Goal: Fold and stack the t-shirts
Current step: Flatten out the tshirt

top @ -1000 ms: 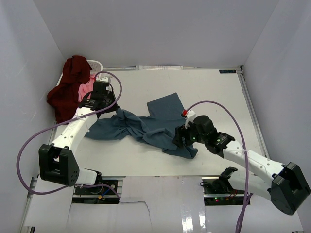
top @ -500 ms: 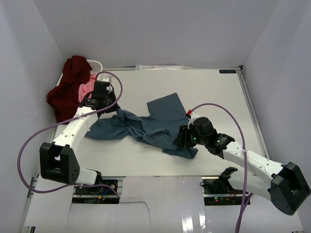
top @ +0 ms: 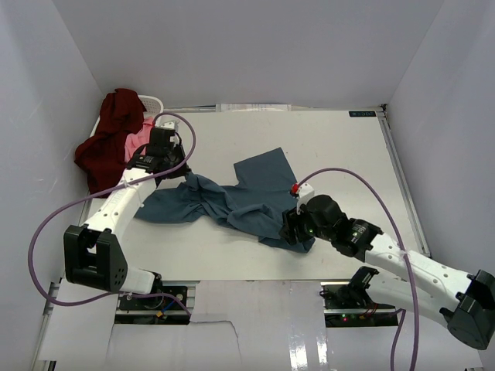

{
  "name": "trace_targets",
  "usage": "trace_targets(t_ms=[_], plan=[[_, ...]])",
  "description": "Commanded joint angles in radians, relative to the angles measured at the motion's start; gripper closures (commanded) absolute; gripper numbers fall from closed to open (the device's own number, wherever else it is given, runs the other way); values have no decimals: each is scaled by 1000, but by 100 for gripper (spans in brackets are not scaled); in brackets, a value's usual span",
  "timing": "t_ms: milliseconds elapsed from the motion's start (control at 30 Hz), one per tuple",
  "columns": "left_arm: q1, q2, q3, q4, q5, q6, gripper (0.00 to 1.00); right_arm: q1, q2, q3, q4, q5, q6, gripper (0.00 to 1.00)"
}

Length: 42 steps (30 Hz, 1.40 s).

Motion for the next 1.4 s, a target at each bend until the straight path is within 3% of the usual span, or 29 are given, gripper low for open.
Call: trace_targets(t_ms=[0, 200, 400, 600, 867, 1367], plan=[[4, 10, 56, -11, -11, 23, 100, 50, -42, 68, 12, 140, -189, 35], [4, 24, 73, -19, 15, 29, 100, 77, 28, 140, -71, 124, -323, 29], [4, 33, 69, -17, 24, 41, 100, 200, 253, 303, -315, 304, -383, 30], [4, 35, 66, -17, 35, 43, 100, 318, 334, 373, -433, 388, -394, 30], [4, 38, 58, -12, 33, 44, 100, 341, 320, 349, -416, 374, -423, 32], [2, 50, 53, -11, 21, 49, 100, 395, 439, 329, -332, 368, -537, 36]])
